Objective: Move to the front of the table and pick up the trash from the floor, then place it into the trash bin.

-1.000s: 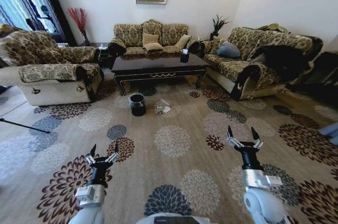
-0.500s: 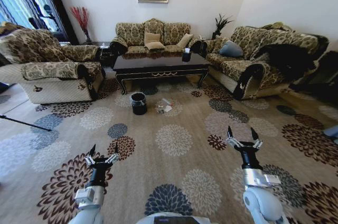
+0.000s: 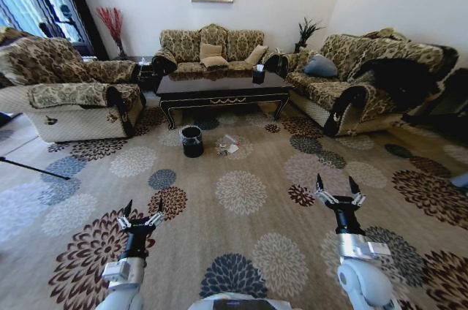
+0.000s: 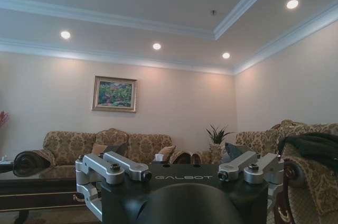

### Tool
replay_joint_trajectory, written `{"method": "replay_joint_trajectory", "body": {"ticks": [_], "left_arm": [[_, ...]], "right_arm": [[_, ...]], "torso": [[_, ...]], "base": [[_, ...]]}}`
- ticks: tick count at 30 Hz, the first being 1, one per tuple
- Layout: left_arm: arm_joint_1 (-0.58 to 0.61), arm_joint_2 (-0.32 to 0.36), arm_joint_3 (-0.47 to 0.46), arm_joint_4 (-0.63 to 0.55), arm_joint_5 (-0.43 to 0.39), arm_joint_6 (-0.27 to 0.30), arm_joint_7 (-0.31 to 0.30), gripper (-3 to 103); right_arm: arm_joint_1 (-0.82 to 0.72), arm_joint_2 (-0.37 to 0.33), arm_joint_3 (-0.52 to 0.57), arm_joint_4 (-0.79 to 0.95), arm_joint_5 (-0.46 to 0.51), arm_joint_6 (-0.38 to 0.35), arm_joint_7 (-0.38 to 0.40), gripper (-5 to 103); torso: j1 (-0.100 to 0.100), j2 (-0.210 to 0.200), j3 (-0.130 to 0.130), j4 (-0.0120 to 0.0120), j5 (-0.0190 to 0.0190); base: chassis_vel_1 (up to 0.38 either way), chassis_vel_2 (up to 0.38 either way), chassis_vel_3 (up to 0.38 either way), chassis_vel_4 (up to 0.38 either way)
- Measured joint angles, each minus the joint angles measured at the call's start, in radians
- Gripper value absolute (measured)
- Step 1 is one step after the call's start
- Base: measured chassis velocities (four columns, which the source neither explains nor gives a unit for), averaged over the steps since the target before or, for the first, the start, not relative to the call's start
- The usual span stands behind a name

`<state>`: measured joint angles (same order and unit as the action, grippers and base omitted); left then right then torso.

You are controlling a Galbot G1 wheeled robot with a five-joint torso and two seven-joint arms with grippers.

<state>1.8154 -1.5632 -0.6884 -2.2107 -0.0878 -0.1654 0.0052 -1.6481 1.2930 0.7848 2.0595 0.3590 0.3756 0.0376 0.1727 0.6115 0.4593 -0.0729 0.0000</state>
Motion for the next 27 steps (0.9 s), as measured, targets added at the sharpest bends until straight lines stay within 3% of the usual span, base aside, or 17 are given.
{"method": "replay_joint_trajectory", "body": {"ticks": [27], "left_arm": [[0.006,-0.004,-0.006,0.01,0.034,-0.009,0.003,100]], "right_arm": [[-0.005,0.006,-0.003,-0.008,-0.007,0.016,-0.003,100]], "torso": [[-0.042,-0.102,-0.06,0.0,0.0]], "base": [[0.0,0.0,0.0,0.0]]}}
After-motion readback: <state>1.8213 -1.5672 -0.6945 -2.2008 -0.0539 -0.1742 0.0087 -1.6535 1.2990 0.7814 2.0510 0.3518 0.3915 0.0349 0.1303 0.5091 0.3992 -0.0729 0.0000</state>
